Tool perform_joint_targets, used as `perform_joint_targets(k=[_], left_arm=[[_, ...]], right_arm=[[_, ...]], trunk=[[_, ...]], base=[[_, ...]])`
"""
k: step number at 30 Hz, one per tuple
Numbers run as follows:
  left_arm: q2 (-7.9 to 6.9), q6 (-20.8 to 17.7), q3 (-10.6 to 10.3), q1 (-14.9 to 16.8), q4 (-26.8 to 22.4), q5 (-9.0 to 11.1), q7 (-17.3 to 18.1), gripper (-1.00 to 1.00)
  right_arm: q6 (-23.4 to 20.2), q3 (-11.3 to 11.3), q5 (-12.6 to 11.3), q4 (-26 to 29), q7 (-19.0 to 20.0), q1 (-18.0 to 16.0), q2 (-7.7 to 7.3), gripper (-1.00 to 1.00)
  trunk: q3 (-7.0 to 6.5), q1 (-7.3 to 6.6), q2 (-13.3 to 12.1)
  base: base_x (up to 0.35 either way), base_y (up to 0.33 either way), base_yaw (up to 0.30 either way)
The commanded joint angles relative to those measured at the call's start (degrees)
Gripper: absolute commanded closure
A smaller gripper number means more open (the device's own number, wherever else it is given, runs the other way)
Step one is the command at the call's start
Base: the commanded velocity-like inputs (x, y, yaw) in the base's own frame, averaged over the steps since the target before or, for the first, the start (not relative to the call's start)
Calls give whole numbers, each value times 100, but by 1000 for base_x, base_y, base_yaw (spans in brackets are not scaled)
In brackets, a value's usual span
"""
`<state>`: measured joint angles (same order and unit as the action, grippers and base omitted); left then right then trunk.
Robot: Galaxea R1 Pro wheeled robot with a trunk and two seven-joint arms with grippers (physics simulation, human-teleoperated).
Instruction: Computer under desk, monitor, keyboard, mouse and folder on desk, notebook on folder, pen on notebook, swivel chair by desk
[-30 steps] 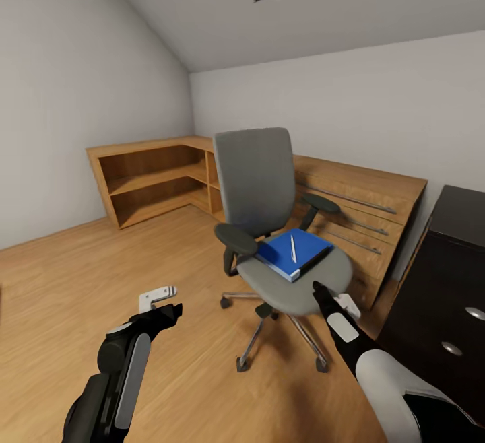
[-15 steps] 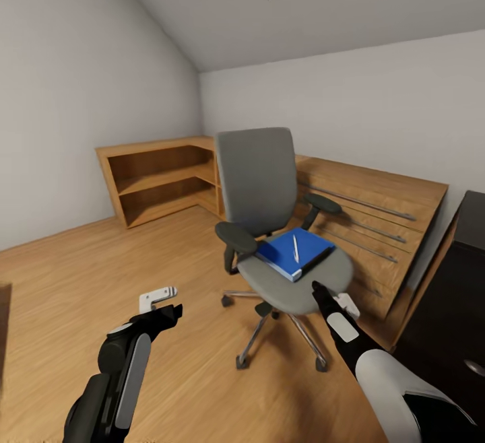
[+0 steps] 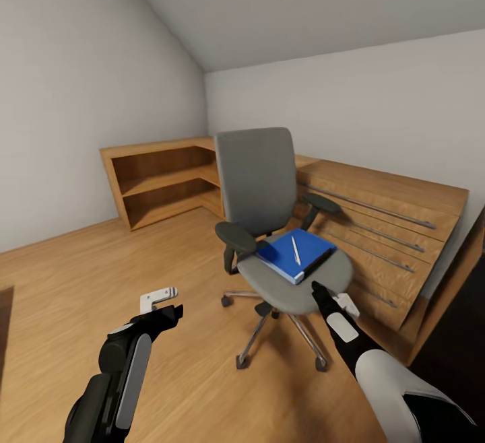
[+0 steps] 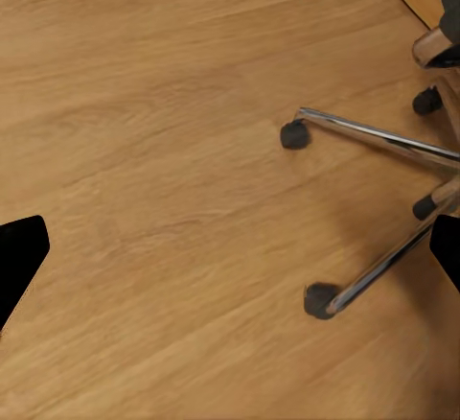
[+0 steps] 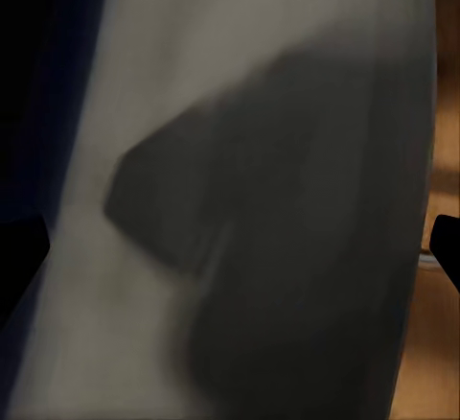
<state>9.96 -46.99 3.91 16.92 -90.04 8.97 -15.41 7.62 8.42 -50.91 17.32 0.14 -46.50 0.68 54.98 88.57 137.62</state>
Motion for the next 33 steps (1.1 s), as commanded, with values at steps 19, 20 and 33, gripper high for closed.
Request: perform_joint_targets(k=[19,20,33], left_arm=[[3,-21,-25,4,-5,61,-46,-100],[3,-21,-27,4,-5,61,-44,-100],[3,-21,-30,3,4,61,-36,-100]], right_arm=[[21,-16,-87,-212,-5,0,-6,-100],[22,-16,-86,-212,-5,0,-6,-100],[29,-16,-86,-212,-5,0,-6,-100]], trunk=[[6,3,1],[6,3,1],[6,3,1]], base=[[-102,10,0],[-88,0,0],[-147,0,0]])
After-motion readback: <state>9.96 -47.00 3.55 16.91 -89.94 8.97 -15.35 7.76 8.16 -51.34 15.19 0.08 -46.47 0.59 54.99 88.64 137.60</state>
